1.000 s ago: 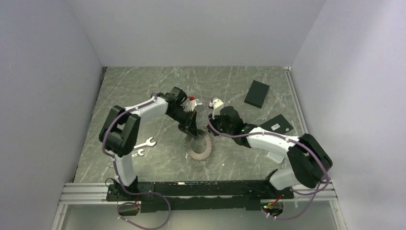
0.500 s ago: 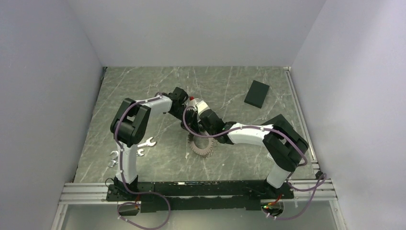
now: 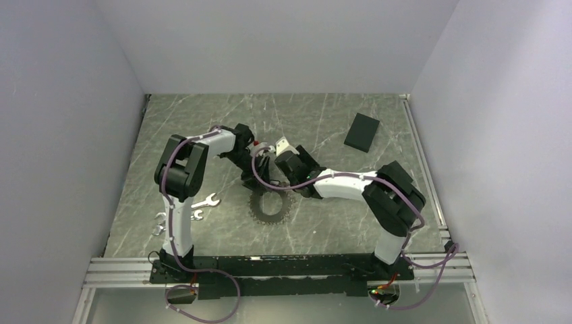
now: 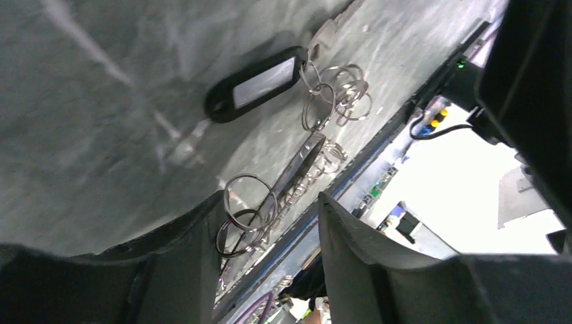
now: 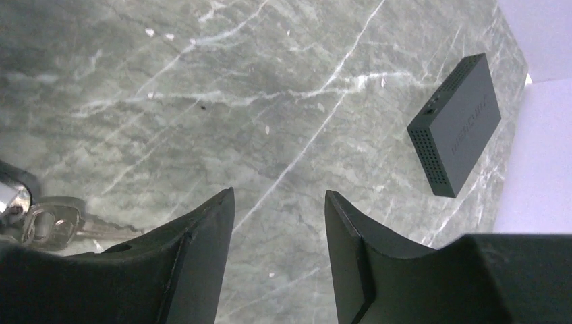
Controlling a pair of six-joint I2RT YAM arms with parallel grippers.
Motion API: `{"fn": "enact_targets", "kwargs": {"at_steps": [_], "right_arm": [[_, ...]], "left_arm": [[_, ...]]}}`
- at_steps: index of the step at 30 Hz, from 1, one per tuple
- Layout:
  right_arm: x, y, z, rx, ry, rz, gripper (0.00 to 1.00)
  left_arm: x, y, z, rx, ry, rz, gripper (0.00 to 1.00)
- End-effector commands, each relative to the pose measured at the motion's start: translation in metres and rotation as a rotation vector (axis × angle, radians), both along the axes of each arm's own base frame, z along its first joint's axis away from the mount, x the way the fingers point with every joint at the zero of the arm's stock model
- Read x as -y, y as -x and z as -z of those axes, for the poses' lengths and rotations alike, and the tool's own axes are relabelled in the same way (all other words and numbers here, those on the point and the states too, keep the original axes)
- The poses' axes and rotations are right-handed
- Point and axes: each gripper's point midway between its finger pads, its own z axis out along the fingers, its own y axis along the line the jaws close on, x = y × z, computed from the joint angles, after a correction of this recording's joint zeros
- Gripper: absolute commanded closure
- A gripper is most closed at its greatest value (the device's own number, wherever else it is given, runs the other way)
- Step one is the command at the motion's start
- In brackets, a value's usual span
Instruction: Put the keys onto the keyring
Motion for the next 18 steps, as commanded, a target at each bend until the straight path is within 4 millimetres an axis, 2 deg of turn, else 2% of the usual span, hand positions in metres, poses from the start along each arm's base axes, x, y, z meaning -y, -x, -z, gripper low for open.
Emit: {"fn": "enact_targets", "kwargs": {"at_steps": [1,2,3,4,5,10,12,14,18], "right_arm": [[0.001,0.001,-0.038,0.044,-0.06,0.021,0.44],[0.0,0.002,-0.043,0.043,-0.083,0.021,0.44],[0.0,0.004,-0.047,0.041,-0.105,0.019,0.44],[-0.001,0.006,-0.053,0.038,-0.13,0.017,0.44],[-0.003,0.009,-0.058,0.033,-0.157,0.012,0.44],[-0.017,0.03,-0.088,-0.006,-0.371,-0.046,0.43],[-0.032,0.046,-0.09,-0.069,-0.481,-0.108,0.43],[-0.045,0.062,-0.09,-0.134,-0.576,-0.163,0.43],[-0.053,0.082,-0.087,-0.211,-0.704,-0.187,0.43]], "left_arm": [[-0.018,-0.004,-0.011,0.04,-0.073,-0.018,0.37],[-0.024,-0.007,-0.013,0.056,-0.087,-0.034,0.31],[-0.03,-0.009,-0.016,0.069,-0.1,-0.048,0.21],[-0.035,-0.012,-0.02,0.087,-0.113,-0.062,0.15],[-0.039,-0.014,-0.025,0.102,-0.116,-0.079,0.14],[-0.056,-0.013,-0.054,0.189,-0.169,-0.12,0.16],[-0.067,-0.008,-0.067,0.245,-0.218,-0.139,0.16],[-0.074,-0.002,-0.072,0.269,-0.245,-0.166,0.18],[-0.079,0.018,-0.07,0.278,-0.249,-0.208,0.25]]}}
